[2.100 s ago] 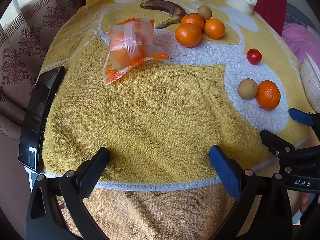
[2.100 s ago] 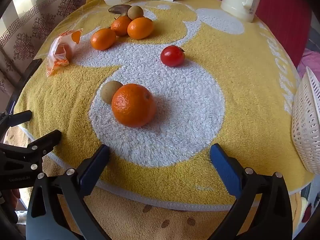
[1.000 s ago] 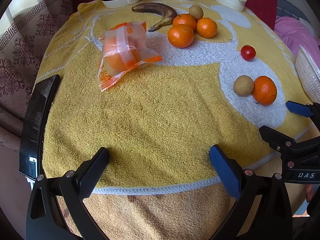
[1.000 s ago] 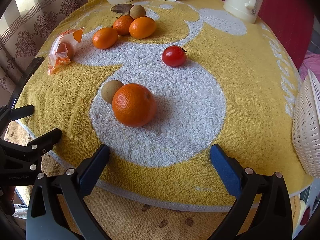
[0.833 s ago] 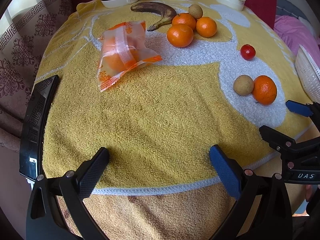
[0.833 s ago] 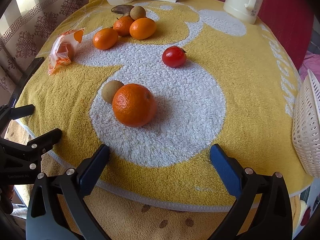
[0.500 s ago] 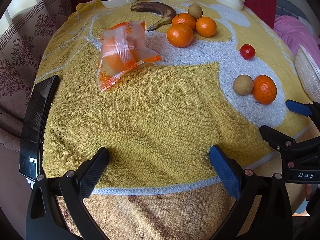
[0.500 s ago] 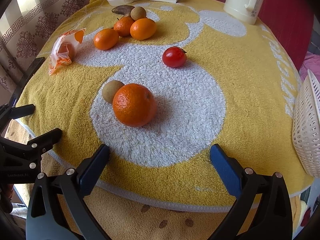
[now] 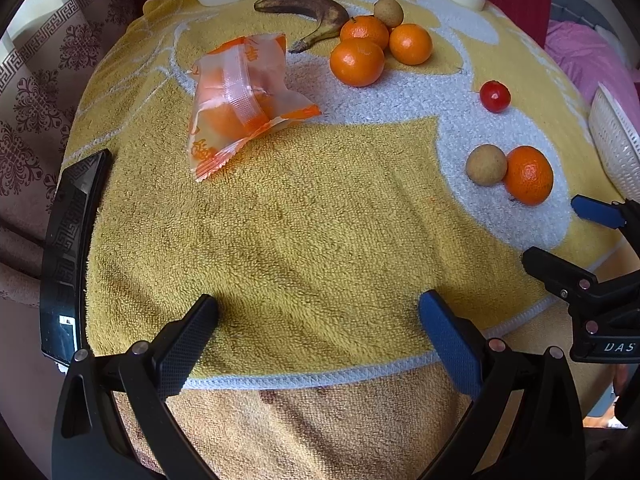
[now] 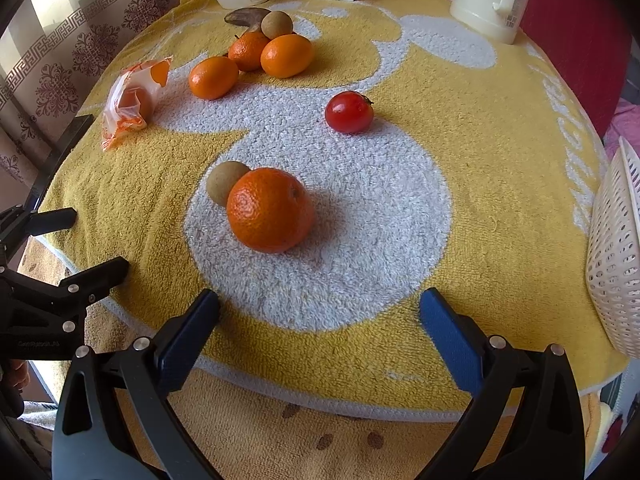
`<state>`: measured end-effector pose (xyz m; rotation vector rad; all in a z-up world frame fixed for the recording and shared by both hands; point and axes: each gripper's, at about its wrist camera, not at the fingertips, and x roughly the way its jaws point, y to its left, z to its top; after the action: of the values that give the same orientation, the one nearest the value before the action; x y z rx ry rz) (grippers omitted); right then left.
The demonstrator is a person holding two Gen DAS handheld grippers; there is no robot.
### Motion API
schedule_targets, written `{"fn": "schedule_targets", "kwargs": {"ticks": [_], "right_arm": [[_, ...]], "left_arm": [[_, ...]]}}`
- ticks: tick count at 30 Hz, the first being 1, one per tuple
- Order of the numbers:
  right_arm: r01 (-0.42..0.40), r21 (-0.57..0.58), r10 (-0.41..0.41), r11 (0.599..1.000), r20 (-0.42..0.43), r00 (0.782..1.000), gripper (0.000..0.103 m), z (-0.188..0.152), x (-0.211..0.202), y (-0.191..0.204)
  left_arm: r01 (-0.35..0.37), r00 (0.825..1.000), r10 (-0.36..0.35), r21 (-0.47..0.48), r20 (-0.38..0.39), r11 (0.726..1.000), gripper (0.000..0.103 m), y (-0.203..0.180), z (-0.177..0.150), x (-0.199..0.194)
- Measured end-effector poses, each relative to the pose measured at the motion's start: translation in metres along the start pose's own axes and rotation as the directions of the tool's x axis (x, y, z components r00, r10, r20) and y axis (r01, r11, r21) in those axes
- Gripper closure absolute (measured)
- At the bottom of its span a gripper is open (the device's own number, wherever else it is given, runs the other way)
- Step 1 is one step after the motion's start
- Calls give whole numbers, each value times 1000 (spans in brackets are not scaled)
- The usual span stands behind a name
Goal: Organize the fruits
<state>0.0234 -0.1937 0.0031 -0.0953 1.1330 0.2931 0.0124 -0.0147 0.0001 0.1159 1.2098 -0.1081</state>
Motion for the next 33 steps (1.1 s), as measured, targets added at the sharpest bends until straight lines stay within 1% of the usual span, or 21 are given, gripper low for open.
{"fn": "schedule_targets", "kwargs": {"ticks": [2,4,7,10,13,16,18,23,29,33], "right_arm": [[-12,28,12,1000,5,1000,2,2,-4,-4],[-16,53,16,998,16,1000,2,4,-9,-9],[-21,90,17,996,37,999,2,8,-17,-15],[-30,123,23,992,55,998,2,11,-24,-19],[-34,131,26,991,65,998,2,15,-28,-19],[-39,129,30,991,70,997,2,16,-31,-15],[-42,132,33,990,72,997,2,16,-32,-14],[-49,149,40,988,64,997,2,14,-34,-14],[-43,172,34,984,55,998,2,12,-35,-17],[-37,187,27,982,53,998,2,11,-35,-19]], "left_arm": [[4,1000,-4,4,-11,1000,5,3,4,-2],[-5,1000,5,-2,3,1000,5,4,10,-7],[-1,1000,2,-41,29,999,5,11,23,-19],[0,999,3,-75,39,997,5,18,38,-25],[-2,999,5,-94,38,996,5,25,50,-26],[20,1000,-18,-148,18,989,5,40,65,-23],[28,1000,-26,-168,16,985,5,44,74,-22],[21,999,-15,-154,38,988,5,45,92,-21],[25,999,-17,-170,46,985,5,49,114,-14],[19,999,-12,-164,43,986,5,50,124,-6]]}}
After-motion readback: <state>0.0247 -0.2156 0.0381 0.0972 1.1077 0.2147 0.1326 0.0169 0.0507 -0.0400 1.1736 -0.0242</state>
